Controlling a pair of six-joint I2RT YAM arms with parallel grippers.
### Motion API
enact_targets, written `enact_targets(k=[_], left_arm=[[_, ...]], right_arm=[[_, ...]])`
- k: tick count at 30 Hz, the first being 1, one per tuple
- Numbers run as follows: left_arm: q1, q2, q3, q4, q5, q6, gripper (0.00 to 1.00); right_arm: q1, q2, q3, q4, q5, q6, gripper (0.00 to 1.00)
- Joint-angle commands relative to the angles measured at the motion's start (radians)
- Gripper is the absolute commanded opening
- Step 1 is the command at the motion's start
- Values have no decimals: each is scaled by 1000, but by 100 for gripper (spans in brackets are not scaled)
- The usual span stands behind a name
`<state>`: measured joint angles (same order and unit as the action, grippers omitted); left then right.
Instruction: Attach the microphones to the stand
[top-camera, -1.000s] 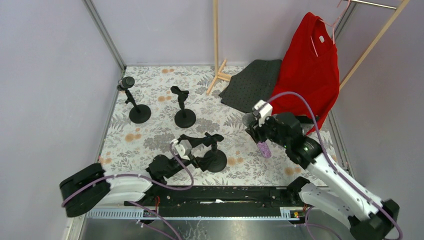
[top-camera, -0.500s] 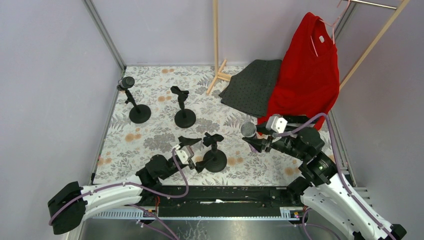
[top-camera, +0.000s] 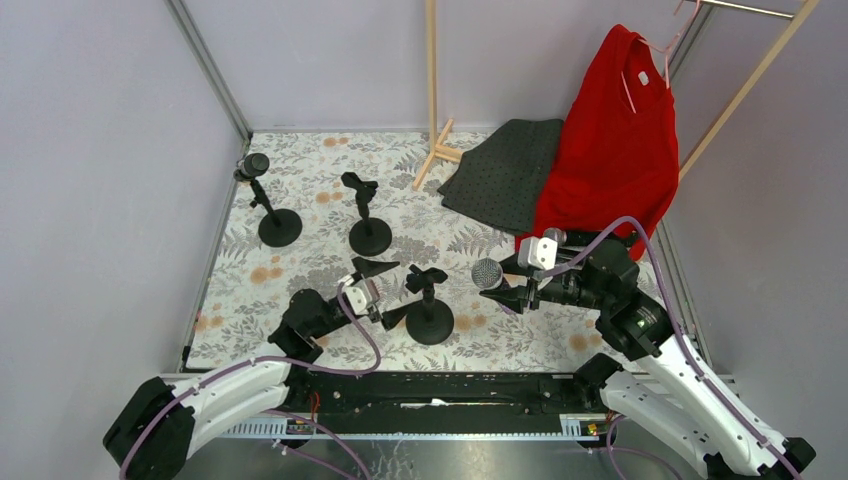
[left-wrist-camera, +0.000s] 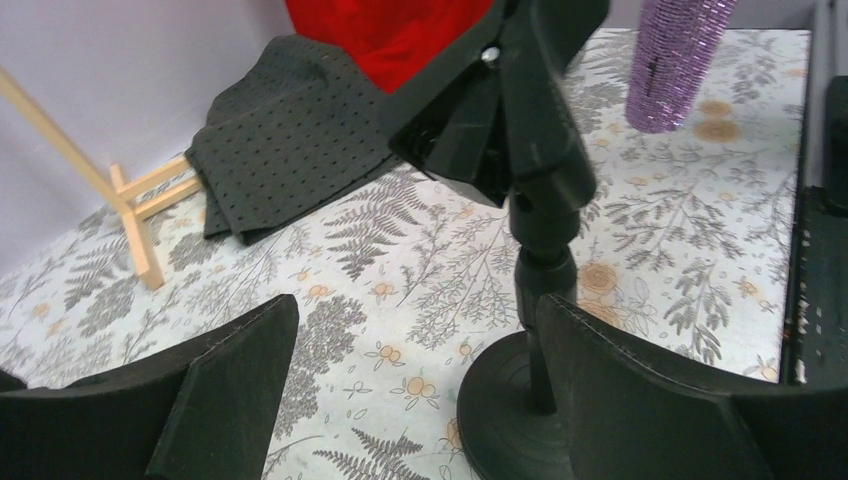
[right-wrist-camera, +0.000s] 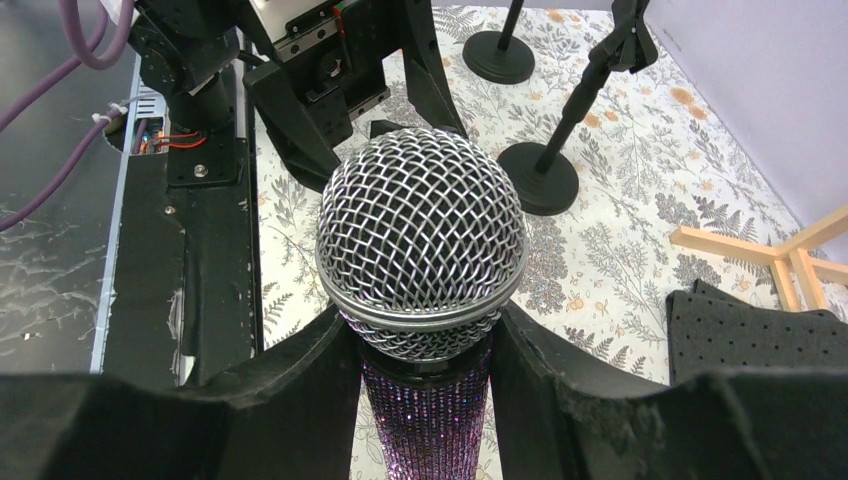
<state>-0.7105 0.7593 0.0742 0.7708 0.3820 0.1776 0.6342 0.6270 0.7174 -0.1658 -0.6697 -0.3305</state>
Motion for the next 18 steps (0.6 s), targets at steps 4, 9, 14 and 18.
enact_targets(k=[4,9,14,18], left_arm=[[59,-41,74,44,285,41,93],[102,-26,120,42,357,22,93],[115,28,205,-10,472,-11,92],[115,50,230,-6,524,-59,92]], right_arm=[[3,20,97,-34,-68,-40,0],[3,18,100,-49,-83,-41,0],[3,21,93,-44,-82,-40,0],[3,21,88,-42,-73,-50,0]])
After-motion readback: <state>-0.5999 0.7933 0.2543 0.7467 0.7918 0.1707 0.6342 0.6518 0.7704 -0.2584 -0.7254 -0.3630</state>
